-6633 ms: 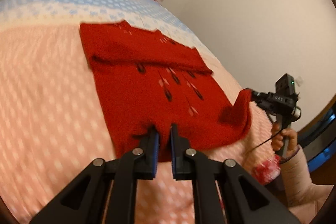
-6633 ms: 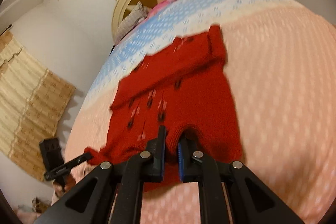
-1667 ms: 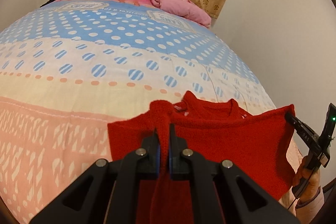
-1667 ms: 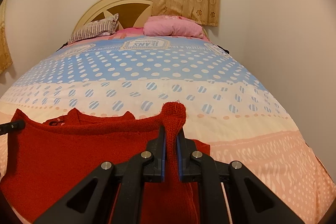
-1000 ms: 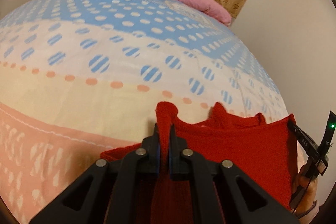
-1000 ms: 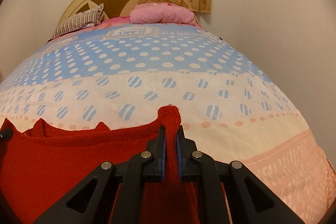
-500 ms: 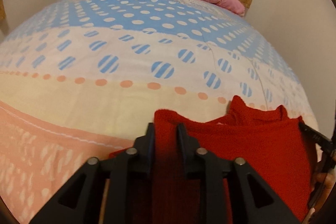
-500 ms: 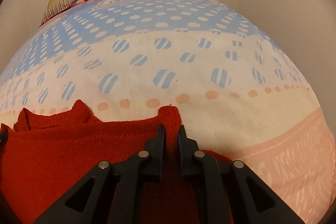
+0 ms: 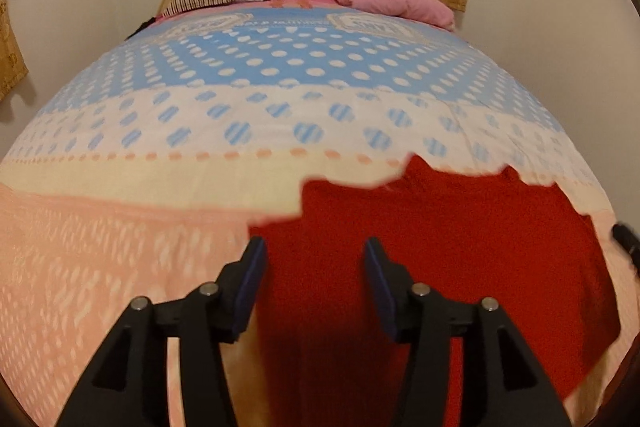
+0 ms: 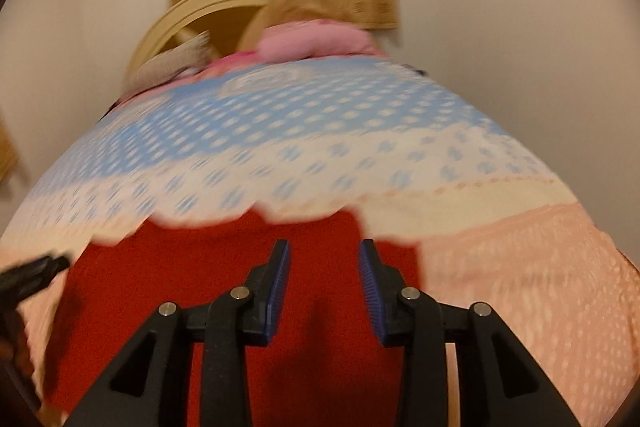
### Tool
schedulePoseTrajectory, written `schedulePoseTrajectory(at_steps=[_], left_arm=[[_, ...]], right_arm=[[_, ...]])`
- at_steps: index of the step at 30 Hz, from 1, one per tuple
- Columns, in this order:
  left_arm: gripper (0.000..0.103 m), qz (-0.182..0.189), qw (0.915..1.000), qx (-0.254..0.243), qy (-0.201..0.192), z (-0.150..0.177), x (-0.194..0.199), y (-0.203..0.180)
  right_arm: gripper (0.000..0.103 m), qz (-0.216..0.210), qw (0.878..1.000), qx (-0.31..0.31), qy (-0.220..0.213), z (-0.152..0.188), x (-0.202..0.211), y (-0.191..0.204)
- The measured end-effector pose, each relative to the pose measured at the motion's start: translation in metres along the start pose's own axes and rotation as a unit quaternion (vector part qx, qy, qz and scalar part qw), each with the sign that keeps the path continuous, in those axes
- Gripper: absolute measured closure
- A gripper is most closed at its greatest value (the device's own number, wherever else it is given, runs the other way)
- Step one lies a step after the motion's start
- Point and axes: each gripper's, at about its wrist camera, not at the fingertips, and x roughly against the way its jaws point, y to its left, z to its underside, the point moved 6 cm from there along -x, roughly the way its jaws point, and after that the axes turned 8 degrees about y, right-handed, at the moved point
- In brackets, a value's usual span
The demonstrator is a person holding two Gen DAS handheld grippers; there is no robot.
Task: Fold small clothes
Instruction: 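Fold the hem over toward the collar with both tools and release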
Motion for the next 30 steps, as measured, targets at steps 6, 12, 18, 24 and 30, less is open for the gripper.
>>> schedulePoseTrajectory(at_steps=[6, 12, 18, 24, 30], left_arm=[[0.047, -0.009, 0.9997, -0.022, 0.001, 0.044, 0.009, -0.021], [0.037, -0.039, 0.9981, -0.047, -0.012, 0.059, 0.002, -0.028], [0.025, -0.008, 0.9989, 0.027, -0.036, 0.075, 0.030, 0.007], [0.021, 0.025, 0.9913, 0.120, -0.046, 0.099, 0.043, 0.035], [0.015, 0.061, 0.9898, 0.127, -0.020, 0.108, 0.020, 0.006]], right_arm=[[0.067, -0.012, 0.998, 0.045, 0.035, 0.066, 0.014, 0.042], [0.066, -0.002, 0.997, 0.046, 0.061, 0.103, -0.005, 0.042], [0.065, -0.011, 0.998, 0.040, 0.053, 0.105, -0.004, 0.039], [0.065, -0.013, 0.998, 0.038, 0.048, 0.103, -0.005, 0.040], [0.065, -0.026, 0.998, 0.028, 0.046, 0.103, -0.004, 0.037]])
